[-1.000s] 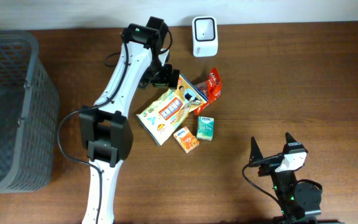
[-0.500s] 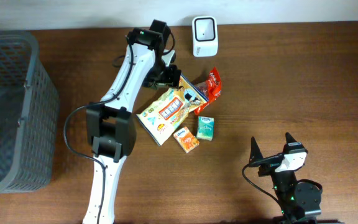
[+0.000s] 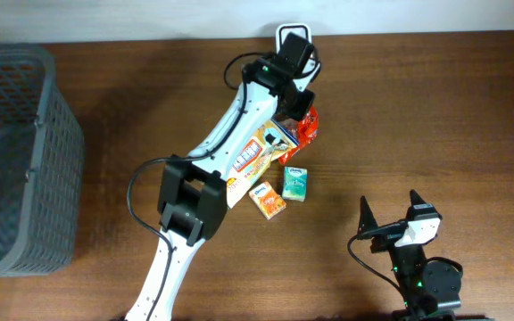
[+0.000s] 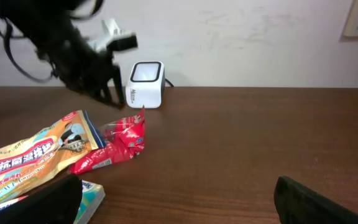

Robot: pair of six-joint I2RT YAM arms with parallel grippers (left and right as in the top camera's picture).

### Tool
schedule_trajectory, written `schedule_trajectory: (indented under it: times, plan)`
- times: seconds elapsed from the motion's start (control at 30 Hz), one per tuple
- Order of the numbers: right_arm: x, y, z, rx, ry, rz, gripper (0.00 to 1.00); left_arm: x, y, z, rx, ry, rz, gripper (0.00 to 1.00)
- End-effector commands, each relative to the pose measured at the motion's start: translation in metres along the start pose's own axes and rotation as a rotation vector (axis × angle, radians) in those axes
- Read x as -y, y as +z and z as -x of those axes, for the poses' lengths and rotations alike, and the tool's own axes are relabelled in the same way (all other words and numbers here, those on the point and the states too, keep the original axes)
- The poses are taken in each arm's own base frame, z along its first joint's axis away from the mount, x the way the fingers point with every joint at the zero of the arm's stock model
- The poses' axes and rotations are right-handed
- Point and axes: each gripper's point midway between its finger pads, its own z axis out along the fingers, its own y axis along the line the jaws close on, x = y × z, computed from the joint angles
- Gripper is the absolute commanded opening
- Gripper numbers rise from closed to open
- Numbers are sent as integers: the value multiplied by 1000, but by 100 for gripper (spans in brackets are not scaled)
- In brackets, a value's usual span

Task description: Scan the item barcode

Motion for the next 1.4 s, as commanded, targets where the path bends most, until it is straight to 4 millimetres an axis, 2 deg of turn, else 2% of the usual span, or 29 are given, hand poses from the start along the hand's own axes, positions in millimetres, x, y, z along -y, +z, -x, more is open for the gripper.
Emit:
schedule_trajectory:
  times: [0.0,0.03,0.07,0.17,0.2,0.23,0.3,0.33,0.4,0.43,0.5,0.53,0.63,0.67,0.73,0.77,0.8,0.87,0.9,0.93,0.97,1.0,1.03,1.1,1.23,1.27,1.3,1.37]
  plan:
    - [0,0,-3,-3,4,-1,98,-13,33,-28,-50,5,48,35]
    - [0,0,-3,-3,4,-1,98,-9,44,-43,-88,3,33,36]
    - [0,0,-3,-3,4,-1,98,2,51,-61,-140,1,-24,32]
    - [0,0,-3,-3,4,-1,98,36,43,-90,-259,-12,-186,23]
    - [0,0,-3,-3,4,-1,99,39,38,-107,-329,-13,-184,13]
    - [0,0,-3,-3,4,-1,98,37,31,-109,-352,-19,-181,9]
    - [0,0,-3,-3,4,-1,98,30,8,-90,-326,-32,-174,9]
    - [0,0,-3,-3,4,-1,98,26,-11,-75,-300,-38,-172,8]
    - [0,0,-3,-3,4,-1,99,29,-51,-53,-262,-32,-173,9]
    - [0,0,-3,-3,4,-1,98,34,-62,-52,-270,-28,-182,10]
    - [0,0,-3,-3,4,-1,99,44,-59,-68,-332,-32,-186,11]
    - [0,0,-3,-3,4,-1,98,58,-53,-85,-398,-47,-207,11]
    - [0,0,-3,-3,4,-1,98,81,-20,-123,-497,-34,-207,1]
    - [0,0,-3,-3,4,-1,98,88,-8,-134,-513,-43,-204,1]
    - [0,0,-3,-3,4,-1,98,95,13,-148,-517,-33,-197,4]
    - [0,0,-3,-3,4,-1,98,88,20,-151,-509,-13,-142,0]
    - [0,0,-3,-3,4,-1,98,82,20,-149,-502,-6,-111,0]
    - [0,0,-3,-3,4,-1,98,73,-1,-125,-462,-13,-89,0]
    - [0,0,-3,-3,4,-1,99,74,-17,-110,-435,-14,-92,0]
    - [0,0,-3,-3,4,-1,98,77,-44,-88,-384,-9,-98,0]
    - [0,0,-3,-3,4,-1,98,79,-60,-73,-340,-6,-104,0]
    - [0,0,-3,-3,4,-1,98,82,-65,-66,-314,0,-108,1]
    - [0,0,-3,-3,4,-1,99,84,-64,-67,-316,4,-109,3]
    - [0,0,-3,-3,4,-1,99,87,-52,-83,-369,-5,-103,8]
    - [0,0,-3,-3,4,-1,98,87,-16,-124,-482,-1,-89,4]
    - [0,0,-3,-3,4,-1,99,84,-3,-141,-521,-5,-82,9]
    - [0,0,-3,-3,4,-1,98,81,-2,-145,-535,-10,-77,14]
    - [0,0,-3,-3,4,-1,98,74,-11,-138,-527,-23,-74,28]
